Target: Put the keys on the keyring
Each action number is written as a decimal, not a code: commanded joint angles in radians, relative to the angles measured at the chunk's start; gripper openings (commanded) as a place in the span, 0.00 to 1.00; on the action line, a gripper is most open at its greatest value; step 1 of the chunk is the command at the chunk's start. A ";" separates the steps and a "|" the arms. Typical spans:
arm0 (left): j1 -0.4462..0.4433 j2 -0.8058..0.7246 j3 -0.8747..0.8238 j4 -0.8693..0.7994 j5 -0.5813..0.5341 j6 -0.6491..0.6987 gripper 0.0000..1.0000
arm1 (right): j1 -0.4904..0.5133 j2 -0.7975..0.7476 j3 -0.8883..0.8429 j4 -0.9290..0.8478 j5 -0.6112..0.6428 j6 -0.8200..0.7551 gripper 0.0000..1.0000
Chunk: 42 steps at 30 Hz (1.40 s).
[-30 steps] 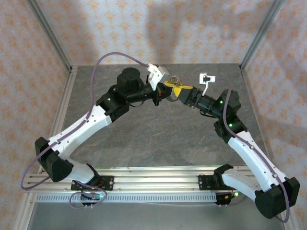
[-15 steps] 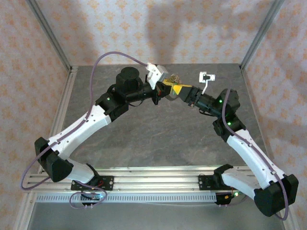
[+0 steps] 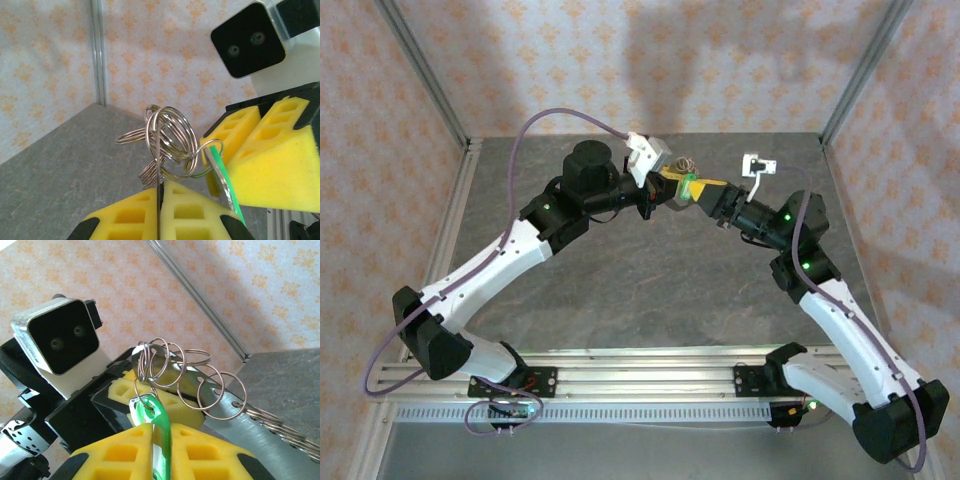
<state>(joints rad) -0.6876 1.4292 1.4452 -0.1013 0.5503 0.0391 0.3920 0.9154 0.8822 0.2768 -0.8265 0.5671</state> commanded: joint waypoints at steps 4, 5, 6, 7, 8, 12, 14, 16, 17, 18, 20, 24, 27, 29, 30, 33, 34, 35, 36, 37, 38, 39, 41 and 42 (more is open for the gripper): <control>-0.007 -0.032 -0.005 0.019 -0.100 0.067 0.00 | -0.006 -0.032 0.064 -0.047 -0.031 -0.055 0.25; -0.007 -0.036 -0.008 0.024 -0.117 0.079 0.00 | -0.007 -0.036 0.067 -0.064 -0.031 -0.065 0.28; -0.007 -0.040 -0.009 0.028 -0.127 0.093 0.00 | -0.010 -0.040 0.069 -0.080 -0.027 -0.076 0.31; -0.007 -0.044 -0.010 0.031 -0.136 0.109 0.00 | -0.014 -0.046 0.070 -0.097 -0.015 -0.086 0.34; -0.007 -0.046 -0.008 0.032 -0.146 0.125 0.00 | -0.017 -0.053 0.069 -0.105 -0.001 -0.090 0.35; -0.007 -0.043 -0.002 0.030 -0.193 0.174 0.00 | -0.029 -0.055 0.074 -0.110 0.054 -0.075 0.36; -0.007 -0.027 0.025 -0.017 -0.214 0.201 0.00 | -0.031 -0.049 0.086 -0.128 0.118 -0.065 0.38; -0.012 -0.023 0.027 -0.030 -0.239 0.222 0.00 | -0.034 -0.033 0.106 -0.149 0.171 -0.058 0.41; -0.017 -0.024 0.020 -0.029 -0.260 0.239 0.00 | -0.034 -0.023 0.117 -0.161 0.188 -0.051 0.42; -0.024 -0.022 0.014 -0.029 -0.298 0.270 0.00 | -0.034 -0.010 0.126 -0.167 0.199 -0.045 0.42; -0.046 -0.011 0.017 -0.050 -0.395 0.347 0.00 | -0.034 0.004 0.133 -0.166 0.213 -0.033 0.43; -0.101 0.024 0.022 -0.057 -0.603 0.568 0.00 | -0.037 0.011 0.123 -0.186 0.291 -0.018 0.44; -0.146 0.073 -0.003 0.031 -0.798 0.776 0.00 | -0.046 0.003 0.097 -0.194 0.348 -0.009 0.44; -0.169 0.104 -0.025 0.124 -0.898 0.901 0.00 | -0.056 -0.008 0.074 -0.191 0.367 0.000 0.44; -0.174 0.121 -0.028 0.164 -0.933 0.949 0.00 | -0.061 -0.012 0.064 -0.188 0.371 0.005 0.44; -0.174 0.150 -0.023 0.253 -0.981 1.021 0.00 | -0.083 -0.033 0.031 -0.183 0.382 0.017 0.44; -0.175 0.155 -0.025 0.286 -0.987 1.037 0.00 | -0.090 -0.041 0.021 -0.187 0.389 0.020 0.44; -0.175 0.157 -0.025 0.314 -0.989 1.048 0.00 | -0.100 -0.049 0.012 -0.188 0.392 0.022 0.44; -0.175 0.159 -0.024 0.340 -0.990 1.059 0.00 | -0.112 -0.054 0.002 -0.188 0.392 0.026 0.44; -0.174 0.160 -0.025 0.372 -0.992 1.071 0.00 | -0.123 -0.059 -0.007 -0.186 0.389 0.031 0.44; -0.174 0.163 -0.025 0.399 -0.991 1.082 0.00 | -0.132 -0.061 -0.014 -0.181 0.383 0.038 0.44; -0.173 0.163 -0.025 0.422 -0.985 1.089 0.00 | -0.144 -0.061 -0.021 -0.173 0.368 0.043 0.44; -0.169 0.157 -0.017 0.417 -0.951 1.081 0.00 | -0.168 -0.053 -0.031 -0.136 0.306 0.056 0.44; -0.166 0.152 -0.012 0.411 -0.932 1.069 0.00 | -0.182 -0.042 -0.026 -0.120 0.257 0.054 0.45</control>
<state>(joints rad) -0.8612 1.6093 1.4120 0.2043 -0.3786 1.0714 0.2344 0.8734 0.8619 0.0864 -0.4892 0.6006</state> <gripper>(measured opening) 0.047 0.446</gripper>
